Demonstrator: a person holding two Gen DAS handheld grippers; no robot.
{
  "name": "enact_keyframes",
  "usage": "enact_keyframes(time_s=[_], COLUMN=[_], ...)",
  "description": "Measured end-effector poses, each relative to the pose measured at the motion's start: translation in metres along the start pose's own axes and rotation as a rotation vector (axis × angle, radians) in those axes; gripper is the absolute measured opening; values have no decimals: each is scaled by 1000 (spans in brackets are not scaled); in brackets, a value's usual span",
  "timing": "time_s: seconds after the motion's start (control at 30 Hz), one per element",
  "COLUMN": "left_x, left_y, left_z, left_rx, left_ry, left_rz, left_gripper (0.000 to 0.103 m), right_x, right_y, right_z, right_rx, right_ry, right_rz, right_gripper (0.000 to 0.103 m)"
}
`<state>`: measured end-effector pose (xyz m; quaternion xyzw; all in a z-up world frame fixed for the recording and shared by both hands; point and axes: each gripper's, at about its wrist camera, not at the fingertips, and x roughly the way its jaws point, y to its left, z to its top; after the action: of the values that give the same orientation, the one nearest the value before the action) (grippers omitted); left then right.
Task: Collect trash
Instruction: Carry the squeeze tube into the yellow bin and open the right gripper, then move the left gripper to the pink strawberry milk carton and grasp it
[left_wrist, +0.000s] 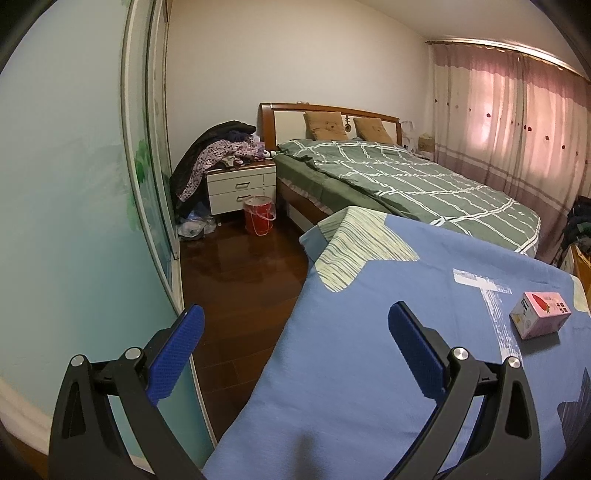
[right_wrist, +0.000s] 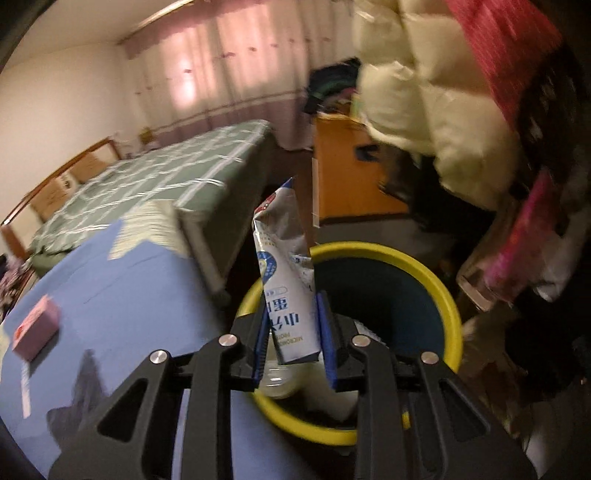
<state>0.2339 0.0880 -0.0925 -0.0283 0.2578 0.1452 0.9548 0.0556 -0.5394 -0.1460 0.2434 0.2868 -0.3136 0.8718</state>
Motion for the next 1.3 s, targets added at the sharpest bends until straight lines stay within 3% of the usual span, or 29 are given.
enact_keyframes(time_s=[0.1, 0.17, 0.37, 0.5, 0.8, 1.13, 1.3], left_x=[-1, -2, -3, -7, -22, -11, 13], left_y=[-2, -4, -13, -34, -133, -280, -293], left_z=[-1, -1, -1, -1, -1, -12, -1], left_rx=[9, 14, 29, 86, 259, 492, 465], left_ry=[-1, -2, 11, 35, 127, 116, 173], left_rz=[-3, -8, -72, -129, -326, -337, -411], left_gripper=[98, 98, 98, 98, 98, 98, 98], right_x=[14, 16, -1, -10, -16, -12, -11], right_y=[-16, -15, 1, 9, 11, 4, 2], right_z=[-1, -3, -9, -7, -8, -7, -8], right_rx=[56, 78, 46, 5, 0, 39, 57], right_ry=[36, 40, -33, -76, -108, -94, -86], right_rz=[-29, -31, -31, -43, -6, 68, 100], right_gripper=[27, 40, 57, 61, 66, 66, 66])
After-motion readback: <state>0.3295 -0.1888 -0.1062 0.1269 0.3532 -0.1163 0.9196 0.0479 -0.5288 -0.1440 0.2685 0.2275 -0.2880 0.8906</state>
